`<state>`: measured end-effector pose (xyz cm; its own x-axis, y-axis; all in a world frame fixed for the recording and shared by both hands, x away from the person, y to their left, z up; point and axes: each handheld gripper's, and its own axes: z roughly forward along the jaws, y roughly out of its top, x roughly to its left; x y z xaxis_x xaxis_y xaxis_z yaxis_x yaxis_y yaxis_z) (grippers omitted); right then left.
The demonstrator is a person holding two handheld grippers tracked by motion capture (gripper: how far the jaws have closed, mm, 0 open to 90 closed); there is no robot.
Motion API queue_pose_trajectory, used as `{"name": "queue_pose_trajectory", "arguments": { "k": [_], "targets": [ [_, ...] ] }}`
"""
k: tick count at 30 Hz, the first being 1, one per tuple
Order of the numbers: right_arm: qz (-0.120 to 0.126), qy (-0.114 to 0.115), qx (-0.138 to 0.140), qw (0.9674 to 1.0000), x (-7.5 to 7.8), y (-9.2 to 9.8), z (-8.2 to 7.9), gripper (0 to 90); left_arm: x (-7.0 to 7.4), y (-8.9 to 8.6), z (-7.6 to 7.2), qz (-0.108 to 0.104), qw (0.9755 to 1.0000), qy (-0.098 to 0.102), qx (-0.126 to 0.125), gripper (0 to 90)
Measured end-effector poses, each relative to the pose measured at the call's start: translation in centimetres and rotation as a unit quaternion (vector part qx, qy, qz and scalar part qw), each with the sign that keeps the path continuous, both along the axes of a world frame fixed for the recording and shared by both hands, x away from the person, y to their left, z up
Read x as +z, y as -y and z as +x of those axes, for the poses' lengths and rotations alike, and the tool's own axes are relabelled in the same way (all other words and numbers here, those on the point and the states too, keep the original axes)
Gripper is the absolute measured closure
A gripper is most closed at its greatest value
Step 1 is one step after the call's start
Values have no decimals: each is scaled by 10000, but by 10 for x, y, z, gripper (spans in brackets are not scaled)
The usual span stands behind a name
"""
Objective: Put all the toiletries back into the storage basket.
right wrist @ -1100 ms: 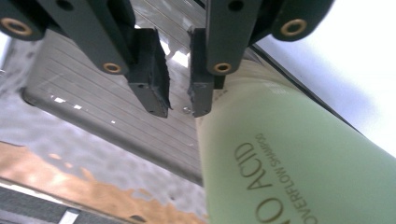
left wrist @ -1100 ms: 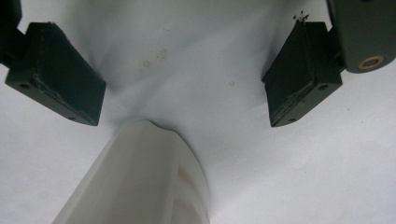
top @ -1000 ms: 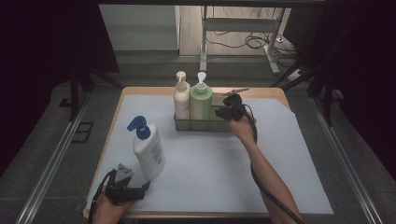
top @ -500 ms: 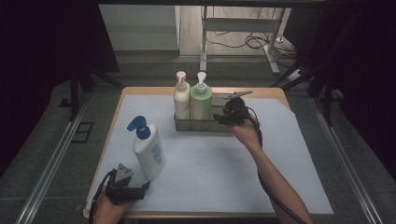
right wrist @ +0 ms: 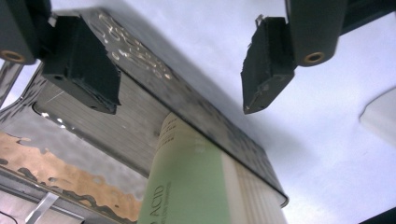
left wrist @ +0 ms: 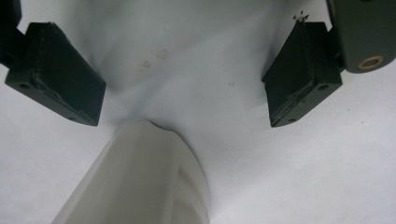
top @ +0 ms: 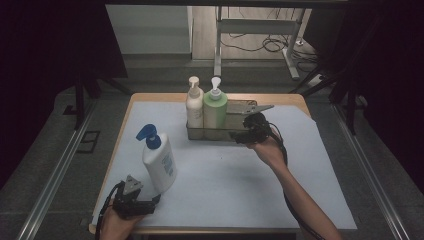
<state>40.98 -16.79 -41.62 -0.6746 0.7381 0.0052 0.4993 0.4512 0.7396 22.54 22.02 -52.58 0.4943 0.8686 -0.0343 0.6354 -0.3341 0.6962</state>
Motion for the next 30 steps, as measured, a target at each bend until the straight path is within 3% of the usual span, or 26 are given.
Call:
{"name": "queue_pose_trajectory", "arguments": {
  "k": [5, 24, 30],
  "targets": [
    [-145, -20, 128, 9998, 0, 6, -13, 228, 0, 0, 0, 1, 10000, -2, 0, 120],
    [-96, 97, 213, 9997, -10, 36, -56, 197, 0, 0, 0, 6, 10000, -1, 3, 120],
    [-187, -31, 249, 9995, -15, 43, -68, 143, 0, 0, 0, 5, 10000, -1, 3, 120]
  ]
}}
